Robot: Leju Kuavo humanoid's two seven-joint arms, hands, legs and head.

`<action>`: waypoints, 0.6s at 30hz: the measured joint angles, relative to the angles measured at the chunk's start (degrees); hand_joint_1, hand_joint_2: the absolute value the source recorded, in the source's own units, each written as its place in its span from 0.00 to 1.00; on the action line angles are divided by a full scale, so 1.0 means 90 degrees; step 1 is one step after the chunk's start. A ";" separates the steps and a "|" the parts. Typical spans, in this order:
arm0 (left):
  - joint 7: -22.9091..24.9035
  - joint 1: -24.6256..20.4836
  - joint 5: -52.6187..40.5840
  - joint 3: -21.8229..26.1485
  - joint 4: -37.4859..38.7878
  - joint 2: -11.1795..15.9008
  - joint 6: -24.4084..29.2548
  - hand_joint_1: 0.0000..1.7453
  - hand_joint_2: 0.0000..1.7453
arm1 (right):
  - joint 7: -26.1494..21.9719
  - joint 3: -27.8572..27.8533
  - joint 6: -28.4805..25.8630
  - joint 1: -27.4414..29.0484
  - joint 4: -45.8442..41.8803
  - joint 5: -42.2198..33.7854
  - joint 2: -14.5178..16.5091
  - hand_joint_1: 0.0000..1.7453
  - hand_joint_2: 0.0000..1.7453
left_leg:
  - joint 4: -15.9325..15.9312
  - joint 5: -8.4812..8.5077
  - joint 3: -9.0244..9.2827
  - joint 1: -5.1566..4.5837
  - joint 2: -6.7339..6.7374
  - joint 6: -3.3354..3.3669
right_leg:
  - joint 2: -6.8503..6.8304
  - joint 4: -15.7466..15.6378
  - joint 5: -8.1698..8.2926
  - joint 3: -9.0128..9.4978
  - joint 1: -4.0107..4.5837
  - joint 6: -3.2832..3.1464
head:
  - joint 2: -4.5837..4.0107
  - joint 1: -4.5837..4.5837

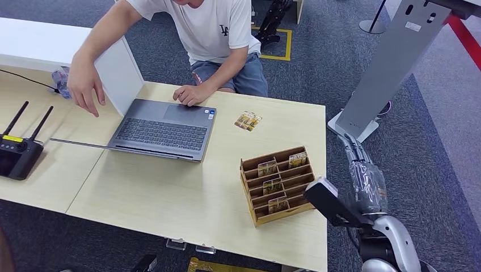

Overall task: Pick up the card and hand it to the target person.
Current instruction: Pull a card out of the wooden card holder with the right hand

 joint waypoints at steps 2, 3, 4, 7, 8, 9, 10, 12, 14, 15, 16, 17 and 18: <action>0.0000 -0.0009 -0.0005 0.0000 0.0000 -0.0001 -0.0007 0.00 0.00 | 0.0160 0.0149 0.0228 -0.0302 0.0019 0.0267 0.0002 0.61 1.00 | 0.0000 0.0000 -0.0001 0.0000 0.0000 0.0000 | 0.0000 0.0000 0.0000 -0.0001 0.0000 0.0000 | 0.0000 -0.0002; 0.0000 -0.0012 -0.0007 0.0000 0.0000 -0.0002 -0.0012 0.00 0.00 | 0.0225 0.0225 0.0311 -0.0455 0.0036 0.0354 0.0004 0.66 1.00 | 0.0000 0.0000 0.0000 0.0000 0.0000 0.0000 | -0.0001 0.0000 0.0000 -0.0001 0.0000 0.0000 | 0.0000 -0.0003; 0.0000 -0.0014 -0.0010 0.0000 0.0000 -0.0002 -0.0015 0.00 0.00 | 0.0278 0.0300 0.0375 -0.0589 0.0056 0.0426 0.0005 0.73 1.00 | 0.0000 0.0000 0.0000 0.0000 -0.0001 0.0000 | -0.0002 0.0000 0.0000 -0.0001 0.0000 0.0000 | 0.0000 -0.0004; 0.0000 -0.0016 -0.0018 0.0000 0.0000 -0.0004 -0.0022 0.00 0.00 | 0.0436 0.0504 0.0508 -0.0895 0.0135 0.0647 0.0008 0.80 1.00 | 0.0000 0.0000 -0.0003 0.0000 -0.0002 0.0000 | -0.0003 0.0000 0.0000 -0.0002 0.0000 0.0000 | 0.0000 -0.0004; 0.0000 -0.0017 -0.0025 0.0000 0.0000 -0.0004 -0.0027 0.00 0.00 | 0.0498 0.0573 0.0570 -0.0982 0.0172 0.0758 0.0008 0.80 1.00 | 0.0000 0.0000 -0.0004 0.0000 -0.0001 0.0000 | -0.0003 0.0000 0.0000 -0.0002 0.0000 0.0000 | 0.0000 -0.0003; 0.0000 -0.0018 -0.0032 0.0000 0.0000 -0.0005 -0.0031 0.00 0.00 | 0.0552 0.0636 0.0637 -0.1063 0.0215 0.0870 0.0008 0.80 1.00 | 0.0000 0.0000 -0.0005 0.0000 -0.0001 0.0000 | -0.0003 0.0000 0.0000 -0.0002 0.0000 0.0000 | 0.0000 -0.0002; -0.0001 -0.0020 -0.0036 0.0000 0.0000 -0.0005 -0.0035 0.00 0.00 | 0.0595 0.0706 0.0716 -0.1156 0.0278 0.0982 0.0011 0.79 1.00 | 0.0000 0.0000 -0.0006 0.0000 -0.0001 0.0000 | -0.0003 0.0001 0.0000 -0.0003 0.0000 0.0000 | 0.0000 -0.0003; -0.0002 -0.0024 -0.0033 0.0000 0.0000 -0.0007 -0.0036 0.00 0.00 | 0.0659 0.0868 0.0871 -0.1357 0.0457 0.1170 0.0023 0.80 1.00 | 0.0000 0.0000 -0.0008 0.0000 -0.0002 0.0000 | -0.0004 0.0001 0.0000 -0.0003 0.0000 0.0000 | 0.0000 -0.0005; -0.0004 -0.0029 -0.0017 0.0000 0.0000 -0.0008 -0.0038 0.00 0.00 | 0.0691 0.1040 0.0977 -0.1549 0.0682 0.1297 0.0050 0.81 1.00 | 0.0000 0.0000 -0.0008 0.0000 -0.0003 0.0000 | -0.0006 0.0001 0.0000 -0.0003 0.0000 0.0000 | 0.0000 -0.0005; -0.0004 -0.0030 -0.0010 0.0000 0.0000 -0.0009 -0.0039 0.00 0.00 | 0.0696 0.1119 0.1009 -0.1638 0.0795 0.1333 0.0068 0.80 1.00 | 0.0000 0.0000 -0.0008 0.0000 -0.0004 0.0000 | -0.0008 0.0001 0.0000 -0.0003 0.0000 0.0000 | 0.0000 -0.0003; -0.0005 -0.0030 -0.0005 0.0000 0.0000 -0.0009 -0.0044 0.00 0.00 | 0.0698 0.1203 0.1033 -0.1726 0.0911 0.1360 0.0086 0.80 1.00 | 0.0000 0.0000 -0.0008 0.0000 -0.0003 0.0000 | -0.0008 0.0001 0.0000 -0.0003 0.0000 0.0000 | 0.0000 -0.0002; -0.0007 -0.0031 -0.0002 0.0000 0.0000 -0.0009 -0.0049 0.00 0.00 | 0.0699 0.1283 0.1049 -0.1810 0.1027 0.1374 0.0105 0.79 1.00 | 0.0000 0.0000 -0.0008 0.0000 -0.0003 0.0000 | -0.0007 0.0001 0.0000 -0.0003 0.0000 0.0000 | 0.0000 -0.0002; -0.0010 -0.0034 0.0001 0.0000 0.0000 -0.0010 -0.0058 0.00 0.00 | 0.0701 0.1379 0.1068 -0.1903 0.1167 0.1387 0.0125 0.79 1.00 | 0.0000 0.0000 -0.0007 0.0000 -0.0003 0.0000 | -0.0008 0.0001 0.0000 -0.0003 0.0000 0.0000 | 0.0000 -0.0003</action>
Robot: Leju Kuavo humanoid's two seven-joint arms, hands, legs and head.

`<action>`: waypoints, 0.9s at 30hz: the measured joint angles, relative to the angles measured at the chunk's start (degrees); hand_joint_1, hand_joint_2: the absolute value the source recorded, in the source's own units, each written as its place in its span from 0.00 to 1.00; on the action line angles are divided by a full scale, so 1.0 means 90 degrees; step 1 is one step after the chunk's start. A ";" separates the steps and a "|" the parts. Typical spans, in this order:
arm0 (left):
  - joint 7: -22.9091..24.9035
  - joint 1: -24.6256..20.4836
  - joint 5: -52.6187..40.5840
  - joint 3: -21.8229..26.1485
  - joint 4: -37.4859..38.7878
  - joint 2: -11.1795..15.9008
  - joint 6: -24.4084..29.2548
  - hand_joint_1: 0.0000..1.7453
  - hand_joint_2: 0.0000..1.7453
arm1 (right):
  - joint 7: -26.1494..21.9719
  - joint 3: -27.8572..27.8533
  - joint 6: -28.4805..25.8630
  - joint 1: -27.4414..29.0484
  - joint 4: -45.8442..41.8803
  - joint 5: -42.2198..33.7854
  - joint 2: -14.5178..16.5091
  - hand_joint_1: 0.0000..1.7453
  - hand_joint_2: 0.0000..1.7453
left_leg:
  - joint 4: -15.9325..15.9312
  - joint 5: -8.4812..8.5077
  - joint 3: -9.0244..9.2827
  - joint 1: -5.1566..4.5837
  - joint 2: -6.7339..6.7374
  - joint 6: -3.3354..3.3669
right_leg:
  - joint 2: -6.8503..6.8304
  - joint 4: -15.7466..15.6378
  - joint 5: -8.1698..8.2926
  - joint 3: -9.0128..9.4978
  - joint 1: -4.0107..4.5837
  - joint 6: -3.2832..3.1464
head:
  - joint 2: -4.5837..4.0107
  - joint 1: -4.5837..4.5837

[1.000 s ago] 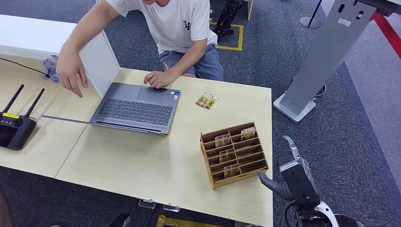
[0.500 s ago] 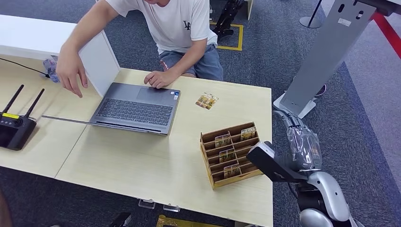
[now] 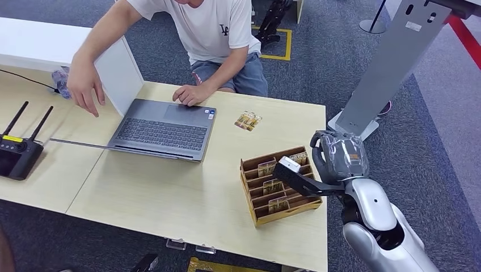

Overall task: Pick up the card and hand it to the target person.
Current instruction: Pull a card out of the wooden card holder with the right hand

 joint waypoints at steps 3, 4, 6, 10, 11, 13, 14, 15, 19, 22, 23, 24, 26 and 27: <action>-0.0027 -0.0002 0.0007 0.0000 0.0000 -0.0002 -0.0021 0.00 0.00 | 0.0034 0.0231 0.0043 -0.0197 0.0355 -0.0024 0.0053 0.77 1.00 | 0.0000 0.0000 -0.0001 0.0000 -0.0002 0.0000 | -0.0003 0.0000 0.0000 -0.0001 0.0000 0.0000 | 0.0000 0.0001; -0.0040 -0.0001 0.0009 0.0000 0.0000 -0.0002 -0.0030 0.00 0.00 | 0.0052 0.0285 0.0055 -0.0245 0.0443 -0.0053 0.0069 0.77 1.00 | 0.0000 0.0000 -0.0001 0.0000 -0.0002 0.0000 | -0.0004 0.0000 0.0000 -0.0001 0.0000 0.0000 | 0.0000 0.0002; -0.0056 -0.0002 0.0009 0.0000 0.0000 -0.0003 -0.0051 0.00 0.00 | 0.0083 0.0387 0.0072 -0.0326 0.0616 -0.0104 0.0094 0.76 1.00 | 0.0000 0.0000 -0.0002 0.0000 -0.0002 0.0000 | -0.0004 0.0000 0.0000 -0.0001 0.0000 0.0000 | 0.0000 0.0002; -0.0061 -0.0001 0.0009 0.0000 0.0000 -0.0004 -0.0063 0.00 0.00 | 0.0127 0.0556 0.0083 -0.0424 0.0887 -0.0199 0.0111 0.71 1.00 | 0.0000 0.0000 -0.0004 0.0000 -0.0002 0.0000 | -0.0003 0.0000 0.0000 -0.0002 0.0000 0.0000 | 0.0000 0.0002; -0.0063 -0.0001 0.0010 0.0000 0.0000 -0.0004 -0.0063 0.00 0.00 | 0.0137 0.0593 0.0079 -0.0447 0.0947 -0.0227 0.0116 0.68 1.00 | 0.0000 0.0000 -0.0003 0.0000 -0.0002 0.0000 | -0.0003 0.0000 0.0000 -0.0003 0.0000 0.0000 | 0.0000 0.0002; -0.0067 0.0000 0.0012 0.0000 0.0000 -0.0004 -0.0064 0.00 0.00 | 0.0160 0.0661 0.0068 -0.0488 0.1051 -0.0278 0.0127 0.59 1.00 | 0.0000 0.0000 -0.0003 0.0000 -0.0002 0.0000 | -0.0004 0.0000 0.0000 -0.0003 0.0000 0.0000 | 0.0000 0.0002; -0.0068 0.0000 0.0013 0.0000 0.0000 -0.0004 -0.0065 0.00 0.00 | 0.0172 0.0691 0.0062 -0.0507 0.1097 -0.0298 0.0131 0.54 1.00 | 0.0000 0.0000 -0.0003 0.0000 -0.0002 0.0000 | -0.0004 0.0000 0.0000 -0.0002 0.0000 0.0000 | 0.0000 0.0002; -0.0068 0.0001 0.0018 0.0000 0.0000 -0.0004 -0.0067 0.00 0.00 | 0.0183 0.0718 0.0056 -0.0525 0.1138 -0.0316 0.0134 0.48 1.00 | 0.0000 0.0000 -0.0003 0.0000 -0.0002 0.0000 | -0.0004 0.0000 0.0000 -0.0002 0.0000 0.0000 | 0.0000 0.0002; -0.0068 0.0002 0.0049 -0.0001 0.0000 -0.0004 -0.0077 0.00 0.00 | 0.0223 0.0813 0.0046 -0.0576 0.1281 -0.0401 0.0138 0.37 1.00 | 0.0000 0.0000 -0.0002 0.0000 -0.0002 0.0000 | -0.0003 0.0000 0.0000 -0.0003 0.0000 0.0000 | 0.0000 0.0003; -0.0068 0.0003 0.0058 -0.0001 0.0000 -0.0004 -0.0106 0.00 0.00 | 0.0254 0.0868 0.0044 -0.0607 0.1373 -0.0450 0.0138 0.36 1.00 | 0.0000 0.0000 -0.0002 0.0000 -0.0002 0.0000 | -0.0003 0.0000 0.0000 -0.0003 0.0000 0.0000 | 0.0000 0.0002; -0.0068 0.0004 0.0060 0.0000 0.0000 -0.0004 -0.0120 0.00 0.00 | 0.0266 0.0885 0.0042 -0.0617 0.1402 -0.0454 0.0138 0.35 1.00 | 0.0000 0.0000 -0.0002 0.0000 -0.0002 0.0000 | -0.0003 0.0000 0.0000 -0.0003 0.0000 0.0000 | 0.0000 0.0002; -0.0068 0.0004 0.0061 0.0000 0.0000 -0.0004 -0.0135 0.00 0.00 | 0.0276 0.0901 0.0040 -0.0623 0.1427 -0.0459 0.0138 0.35 1.00 | 0.0000 0.0000 -0.0002 0.0000 -0.0001 0.0000 | -0.0003 0.0000 0.0000 -0.0004 0.0000 0.0000 | 0.0000 0.0002; -0.0068 0.0006 0.0061 0.0000 0.0000 -0.0004 -0.0153 0.00 0.00 | 0.0294 0.0927 0.0034 -0.0628 0.1457 -0.0471 0.0138 0.35 1.00 | 0.0000 0.0000 -0.0002 0.0000 -0.0001 0.0000 | -0.0003 -0.0001 0.0000 -0.0004 0.0000 0.0000 | 0.0000 0.0002; -0.0069 0.0006 0.0060 0.0000 0.0000 -0.0004 -0.0160 0.00 0.00 | 0.0299 0.0942 0.0030 -0.0631 0.1473 -0.0483 0.0138 0.35 1.00 | 0.0000 0.0000 -0.0002 0.0000 -0.0001 0.0000 | -0.0003 -0.0001 0.0000 -0.0004 0.0000 0.0000 | 0.0000 0.0002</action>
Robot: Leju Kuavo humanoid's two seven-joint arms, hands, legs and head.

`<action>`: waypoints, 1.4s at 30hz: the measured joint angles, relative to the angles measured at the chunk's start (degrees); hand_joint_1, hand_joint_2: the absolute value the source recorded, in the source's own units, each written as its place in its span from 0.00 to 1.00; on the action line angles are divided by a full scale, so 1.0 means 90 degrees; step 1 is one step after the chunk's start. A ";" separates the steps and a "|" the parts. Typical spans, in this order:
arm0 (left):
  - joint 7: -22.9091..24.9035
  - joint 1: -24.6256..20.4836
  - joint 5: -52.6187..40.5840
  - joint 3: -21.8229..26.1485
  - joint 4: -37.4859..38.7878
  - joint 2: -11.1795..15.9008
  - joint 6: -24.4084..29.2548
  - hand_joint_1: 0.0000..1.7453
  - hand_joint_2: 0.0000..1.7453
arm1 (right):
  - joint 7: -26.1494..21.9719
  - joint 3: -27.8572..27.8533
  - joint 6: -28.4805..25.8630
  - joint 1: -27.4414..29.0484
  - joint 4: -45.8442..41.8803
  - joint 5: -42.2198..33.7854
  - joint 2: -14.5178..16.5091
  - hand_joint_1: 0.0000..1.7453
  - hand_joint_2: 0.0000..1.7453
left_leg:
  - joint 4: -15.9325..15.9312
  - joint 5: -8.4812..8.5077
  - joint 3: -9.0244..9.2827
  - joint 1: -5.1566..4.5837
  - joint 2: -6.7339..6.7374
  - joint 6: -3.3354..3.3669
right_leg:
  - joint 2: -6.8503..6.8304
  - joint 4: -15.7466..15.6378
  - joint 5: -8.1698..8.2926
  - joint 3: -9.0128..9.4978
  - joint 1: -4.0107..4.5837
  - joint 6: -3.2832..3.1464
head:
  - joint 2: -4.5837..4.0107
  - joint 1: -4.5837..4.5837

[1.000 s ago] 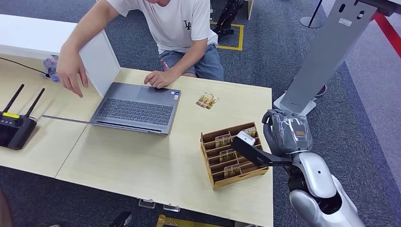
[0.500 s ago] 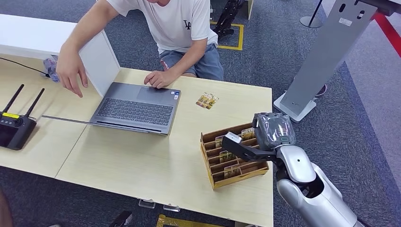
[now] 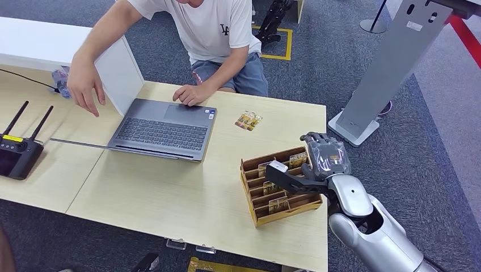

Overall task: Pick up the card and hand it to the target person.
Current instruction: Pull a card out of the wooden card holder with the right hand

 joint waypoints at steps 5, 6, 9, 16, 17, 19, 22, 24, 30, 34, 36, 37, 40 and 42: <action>-0.0026 0.0002 -0.0002 0.0000 0.0000 0.0000 -0.0015 0.00 0.00 | 0.0014 0.0058 -0.0014 -0.0005 0.0083 -0.0050 0.0000 0.36 1.00 | 0.0000 0.0000 0.0001 0.0000 0.0000 0.0000 | 0.0000 0.0000 0.0000 0.0000 0.0000 0.0000 | 0.0000 0.0001; -0.0030 0.0002 -0.0002 0.0000 0.0000 0.0000 -0.0015 0.00 0.00 | 0.0018 0.0066 -0.0015 -0.0005 0.0098 -0.0055 0.0000 0.36 1.00 | 0.0000 0.0000 0.0001 0.0000 0.0000 0.0000 | 0.0000 0.0000 0.0000 0.0000 0.0000 0.0000 | 0.0000 0.0001; -0.0032 0.0002 -0.0002 0.0000 0.0000 0.0000 -0.0016 0.00 0.00 | 0.0022 0.0105 -0.0020 -0.0006 0.0143 -0.0068 0.0000 0.37 1.00 | 0.0000 0.0000 0.0001 0.0000 0.0000 0.0000 | 0.0000 0.0000 0.0000 0.0000 0.0000 0.0000 | 0.0000 0.0001; -0.0030 0.0003 0.0002 0.0000 0.0000 0.0000 -0.0016 0.00 0.00 | 0.0010 0.0197 -0.0028 -0.0022 0.0251 -0.0157 0.0000 0.40 1.00 | 0.0000 0.0000 0.0000 0.0000 0.0000 0.0000 | 0.0000 0.0000 0.0000 0.0000 0.0000 0.0000 | 0.0000 0.0001; -0.0030 0.0003 0.0005 0.0000 0.0000 0.0000 -0.0015 0.00 0.00 | 0.0005 0.0209 -0.0030 -0.0026 0.0269 -0.0169 0.0001 0.40 1.00 | 0.0000 0.0000 0.0000 0.0000 0.0000 0.0000 | 0.0000 0.0000 0.0000 0.0000 0.0000 0.0000 | 0.0000 0.0001; -0.0030 0.0004 0.0007 0.0000 0.0000 0.0000 -0.0015 0.00 0.00 | 0.0000 0.0231 -0.0034 -0.0034 0.0302 -0.0177 0.0002 0.40 1.00 | 0.0000 0.0000 0.0000 0.0000 0.0000 0.0000 | 0.0000 0.0000 0.0000 0.0000 0.0000 0.0000 | 0.0000 0.0001; -0.0030 0.0004 0.0009 0.0000 0.0000 0.0000 -0.0016 0.00 0.00 | -0.0016 0.0251 -0.0041 -0.0039 0.0351 -0.0192 0.0011 0.40 1.00 | 0.0000 0.0000 0.0001 0.0000 0.0000 0.0000 | 0.0000 0.0000 0.0000 0.0001 0.0000 0.0000 | 0.0000 0.0001; -0.0030 0.0004 0.0010 0.0000 0.0000 0.0000 -0.0016 0.00 0.00 | -0.0027 0.0265 -0.0041 -0.0043 0.0384 -0.0198 0.0021 0.40 1.00 | 0.0000 0.0000 0.0001 0.0000 0.0000 0.0000 | 0.0000 0.0000 0.0000 0.0001 0.0000 0.0000 | 0.0000 0.0001; -0.0030 0.0004 0.0022 -0.0001 0.0000 0.0000 -0.0016 0.00 0.00 | -0.0094 0.0338 -0.0047 -0.0085 0.0497 -0.0238 0.0055 0.40 1.00 | 0.0000 0.0000 0.0001 0.0000 0.0000 0.0000 | 0.0000 0.0000 0.0000 0.0000 0.0000 0.0000 | 0.0000 0.0001; -0.0030 0.0004 0.0038 0.0000 0.0000 0.0000 -0.0016 0.00 0.00 | -0.0115 0.0350 -0.0058 -0.0108 0.0566 -0.0276 0.0088 0.40 1.00 | 0.0000 0.0000 0.0000 0.0000 0.0000 0.0000 | 0.0000 0.0000 0.0000 0.0001 0.0000 0.0000 | 0.0000 0.0001; -0.0030 0.0005 0.0044 0.0000 0.0000 0.0000 -0.0016 0.00 0.00 | -0.0121 0.0352 -0.0063 -0.0114 0.0597 -0.0291 0.0100 0.42 1.00 | 0.0000 0.0000 0.0000 0.0000 0.0000 0.0000 | 0.0000 0.0000 0.0000 0.0001 0.0000 0.0000 | 0.0000 0.0001; -0.0030 0.0005 0.0045 0.0000 0.0000 0.0000 -0.0016 0.00 0.00 | -0.0125 0.0352 -0.0066 -0.0117 0.0611 -0.0295 0.0106 0.42 1.00 | 0.0000 0.0000 0.0000 0.0000 0.0000 0.0000 | 0.0000 0.0000 0.0000 0.0001 0.0000 0.0000 | 0.0000 0.0001; -0.0030 0.0005 0.0046 0.0000 0.0000 0.0000 -0.0016 0.00 0.00 | -0.0134 0.0368 -0.0083 -0.0135 0.0649 -0.0302 0.0125 0.43 1.00 | 0.0000 0.0000 0.0000 0.0000 0.0000 0.0000 | 0.0000 0.0000 0.0000 0.0000 0.0000 0.0000 | 0.0000 0.0001; -0.0030 0.0005 0.0046 0.0000 0.0000 0.0000 -0.0016 0.00 0.00 | -0.0136 0.0390 -0.0094 -0.0153 0.0676 -0.0304 0.0132 0.44 1.00 | 0.0000 0.0000 0.0001 0.0000 0.0000 0.0000 | 0.0000 0.0000 0.0000 0.0000 0.0000 0.0000 | 0.0000 0.0001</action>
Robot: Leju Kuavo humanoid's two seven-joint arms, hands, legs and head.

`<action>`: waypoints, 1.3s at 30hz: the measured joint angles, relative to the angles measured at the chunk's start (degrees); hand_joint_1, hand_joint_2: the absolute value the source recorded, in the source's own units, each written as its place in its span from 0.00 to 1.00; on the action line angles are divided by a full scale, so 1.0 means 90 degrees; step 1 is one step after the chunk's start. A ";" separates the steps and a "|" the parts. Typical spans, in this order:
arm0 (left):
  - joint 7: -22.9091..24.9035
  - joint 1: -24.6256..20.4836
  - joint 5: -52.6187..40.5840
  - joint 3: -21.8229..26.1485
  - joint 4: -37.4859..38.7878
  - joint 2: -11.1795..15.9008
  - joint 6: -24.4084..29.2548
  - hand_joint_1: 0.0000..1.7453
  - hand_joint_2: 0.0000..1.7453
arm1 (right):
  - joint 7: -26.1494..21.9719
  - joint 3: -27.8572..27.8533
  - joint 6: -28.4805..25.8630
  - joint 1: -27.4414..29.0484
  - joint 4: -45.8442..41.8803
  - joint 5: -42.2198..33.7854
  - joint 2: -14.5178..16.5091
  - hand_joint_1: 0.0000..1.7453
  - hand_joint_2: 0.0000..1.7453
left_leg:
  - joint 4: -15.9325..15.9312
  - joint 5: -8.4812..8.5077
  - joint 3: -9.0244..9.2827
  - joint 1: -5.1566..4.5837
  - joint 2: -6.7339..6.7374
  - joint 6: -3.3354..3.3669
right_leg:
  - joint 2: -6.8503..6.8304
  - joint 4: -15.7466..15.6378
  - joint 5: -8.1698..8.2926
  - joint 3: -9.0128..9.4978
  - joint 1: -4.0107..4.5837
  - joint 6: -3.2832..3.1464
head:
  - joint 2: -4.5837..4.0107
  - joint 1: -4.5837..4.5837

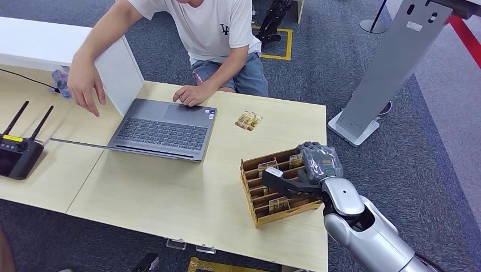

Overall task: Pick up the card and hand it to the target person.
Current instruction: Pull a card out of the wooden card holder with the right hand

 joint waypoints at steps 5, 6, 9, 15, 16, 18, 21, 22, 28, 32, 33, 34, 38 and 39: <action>0.0000 0.0001 0.0000 0.0000 0.0000 0.0000 -0.0001 0.00 0.00 | -0.0002 0.0042 -0.0007 -0.0027 0.0072 -0.0012 0.0016 0.42 1.00 | 0.0000 0.0000 0.0000 0.0000 0.0000 0.0000 | 0.0000 0.0000 0.0000 0.0000 0.0000 0.0000 | 0.0000 -0.0001; 0.0000 0.0001 0.0000 0.0000 0.0000 0.0000 -0.0002 0.00 0.00 | -0.0001 0.0055 -0.0008 -0.0039 0.0087 -0.0026 0.0016 0.42 1.00 | 0.0000 0.0000 0.0000 0.0000 0.0000 0.0000 | 0.0000 0.0000 0.0000 0.0000 0.0000 0.0000 | 0.0000 0.0000; 0.0000 0.0001 0.0000 -0.0001 0.0000 0.0000 -0.0004 0.00 0.00 | 0.0003 0.0087 -0.0013 -0.0060 0.0127 -0.0077 0.0016 0.42 1.00 | 0.0000 0.0000 0.0000 0.0000 0.0000 0.0000 | 0.0000 0.0000 0.0000 0.0000 0.0000 0.0000 | 0.0000 0.0001; 0.0000 0.0002 0.0000 -0.0001 0.0000 0.0000 -0.0005 0.00 0.00 | 0.0009 0.0110 -0.0015 -0.0070 0.0182 -0.0110 0.0016 0.45 1.00 | 0.0000 0.0000 0.0000 0.0000 0.0000 0.0000 | 0.0000 0.0000 0.0000 0.0000 0.0000 0.0000 | 0.0000 0.0000; 0.0000 0.0002 0.0000 -0.0001 0.0000 0.0000 -0.0005 0.00 0.00 | 0.0010 0.0110 -0.0015 -0.0071 0.0188 -0.0114 0.0016 0.48 1.00 | 0.0000 0.0000 0.0000 0.0000 0.0000 0.0000 | 0.0000 0.0000 0.0000 0.0000 0.0000 0.0000 | 0.0000 0.0000; 0.0000 0.0002 0.0000 0.0000 0.0000 0.0000 -0.0007 0.00 0.00 | 0.0014 0.0110 -0.0015 -0.0071 0.0194 -0.0124 0.0016 0.54 1.00 | 0.0000 0.0000 0.0000 0.0000 0.0000 0.0000 | 0.0000 0.0000 0.0000 0.0000 0.0000 0.0000 | 0.0000 -0.0001; 0.0000 0.0003 0.0000 -0.0002 0.0000 0.0000 -0.0012 0.00 0.00 | 0.0018 0.0110 -0.0015 -0.0072 0.0202 -0.0132 0.0016 0.62 1.00 | 0.0000 0.0000 0.0001 0.0000 0.0000 0.0000 | 0.0000 0.0000 0.0000 0.0000 0.0000 0.0000 | 0.0000 0.0000; 0.0000 0.0003 0.0000 -0.0002 0.0000 0.0000 -0.0012 0.00 0.00 | 0.0019 0.0110 -0.0015 -0.0072 0.0203 -0.0134 0.0016 0.66 1.00 | 0.0000 0.0000 0.0001 0.0000 0.0000 0.0000 | 0.0000 0.0000 0.0000 0.0000 0.0000 0.0000 | 0.0000 0.0000; 0.0000 0.0004 0.0000 -0.0001 0.0000 0.0000 -0.0011 0.00 0.00 | 0.0027 0.0110 -0.0020 -0.0077 0.0203 -0.0195 0.0016 0.78 1.00 | 0.0000 0.0000 0.0001 0.0000 0.0000 0.0000 | 0.0000 0.0000 0.0000 0.0000 0.0000 0.0000 | 0.0000 0.0001; -0.0007 0.0005 0.0000 -0.0002 0.0000 0.0000 -0.0011 0.00 0.00 | 0.0043 0.0110 -0.0030 -0.0104 0.0203 -0.0212 0.0015 0.78 1.00 | 0.0000 0.0000 0.0003 0.0000 0.0000 0.0000 | 0.0000 0.0000 0.0000 0.0000 0.0000 0.0000 | 0.0000 -0.0001; -0.0008 0.0005 0.0000 -0.0002 0.0000 0.0000 -0.0010 0.00 0.00 | 0.0044 0.0110 -0.0031 -0.0108 0.0203 -0.0214 0.0015 0.79 1.00 | 0.0000 0.0000 0.0003 0.0000 0.0000 0.0000 | 0.0000 0.0000 0.0000 0.0000 0.0000 0.0000 | 0.0000 -0.0001; -0.0009 0.0005 0.0000 -0.0002 0.0000 0.0000 -0.0011 0.00 0.00 | 0.0045 0.0110 -0.0032 -0.0110 0.0203 -0.0214 0.0014 0.79 1.00 | 0.0000 0.0000 0.0003 0.0000 0.0000 0.0000 | 0.0000 0.0000 0.0000 0.0000 0.0000 0.0000 | 0.0000 -0.0001; -0.0013 0.0005 0.0000 -0.0002 0.0000 0.0000 -0.0011 0.00 0.00 | 0.0046 0.0110 -0.0035 -0.0117 0.0203 -0.0231 0.0014 0.83 1.00 | 0.0000 0.0000 0.0002 0.0000 0.0000 0.0000 | 0.0000 0.0000 0.0000 0.0001 0.0000 0.0000 | 0.0000 -0.0001; -0.0014 0.0005 0.0000 -0.0002 0.0000 0.0000 -0.0011 0.00 0.00 | 0.0046 0.0110 -0.0035 -0.0118 0.0203 -0.0239 0.0014 0.83 1.00 | 0.0000 0.0000 0.0002 0.0000 0.0000 0.0000 | 0.0000 0.0000 0.0000 0.0001 0.0000 0.0000 | 0.0000 -0.0001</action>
